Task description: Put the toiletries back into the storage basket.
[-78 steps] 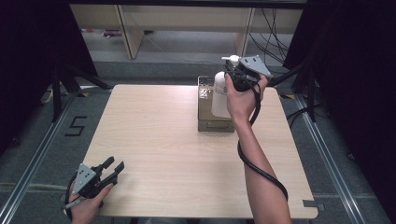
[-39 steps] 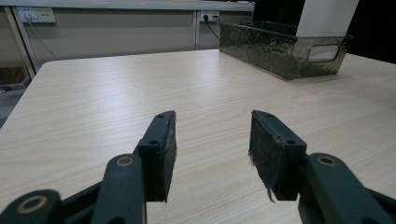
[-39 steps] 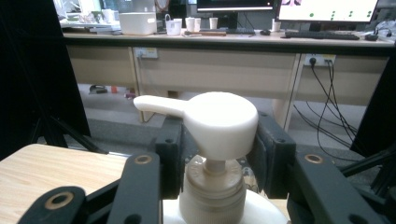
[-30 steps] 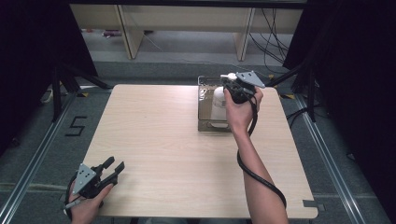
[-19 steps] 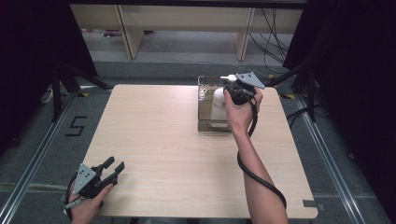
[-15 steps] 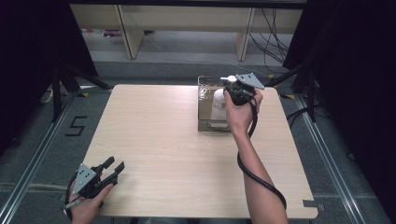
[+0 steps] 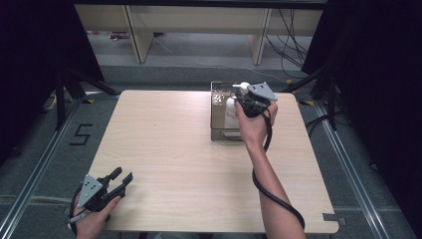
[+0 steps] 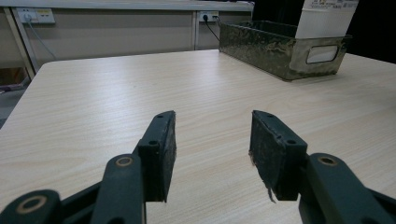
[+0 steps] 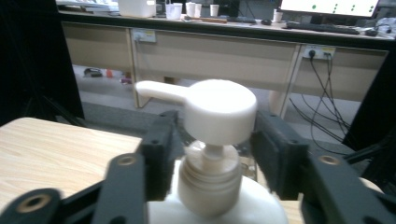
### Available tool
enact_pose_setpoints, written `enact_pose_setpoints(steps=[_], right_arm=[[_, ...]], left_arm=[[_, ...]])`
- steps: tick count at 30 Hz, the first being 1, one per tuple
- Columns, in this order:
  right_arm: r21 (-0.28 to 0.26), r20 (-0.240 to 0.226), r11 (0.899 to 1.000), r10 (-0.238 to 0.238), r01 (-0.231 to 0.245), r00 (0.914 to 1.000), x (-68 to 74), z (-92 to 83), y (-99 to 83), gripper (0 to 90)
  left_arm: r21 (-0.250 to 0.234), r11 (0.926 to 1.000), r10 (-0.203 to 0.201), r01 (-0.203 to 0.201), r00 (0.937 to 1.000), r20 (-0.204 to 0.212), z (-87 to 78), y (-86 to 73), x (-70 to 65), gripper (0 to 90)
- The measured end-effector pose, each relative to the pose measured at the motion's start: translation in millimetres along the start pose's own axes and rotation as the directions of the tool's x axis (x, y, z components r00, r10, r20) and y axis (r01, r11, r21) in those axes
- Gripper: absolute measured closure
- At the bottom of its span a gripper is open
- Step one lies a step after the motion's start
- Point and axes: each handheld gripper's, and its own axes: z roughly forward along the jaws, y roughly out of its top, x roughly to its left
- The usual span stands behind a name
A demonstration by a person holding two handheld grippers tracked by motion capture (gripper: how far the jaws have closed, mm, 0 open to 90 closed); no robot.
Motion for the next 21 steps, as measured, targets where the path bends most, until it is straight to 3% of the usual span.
enact_pose_setpoints(steps=[7,21], right_arm=[[0.014,-0.007,1.000,0.014,-0.014,0.9999,-2.7,-11.6,-2.4,42.5],[0.057,-0.055,0.998,0.012,-0.009,0.9984,-15.8,-42.3,-25.4,42.4]], left_arm=[[0.005,1.0000,-0.001,0.001,1.0000,-0.005,-0.1,0.2,-0.2,50.0],[0.004,1.0000,-0.002,0.002,1.0000,-0.004,0.6,0.1,-0.3,48.2]])
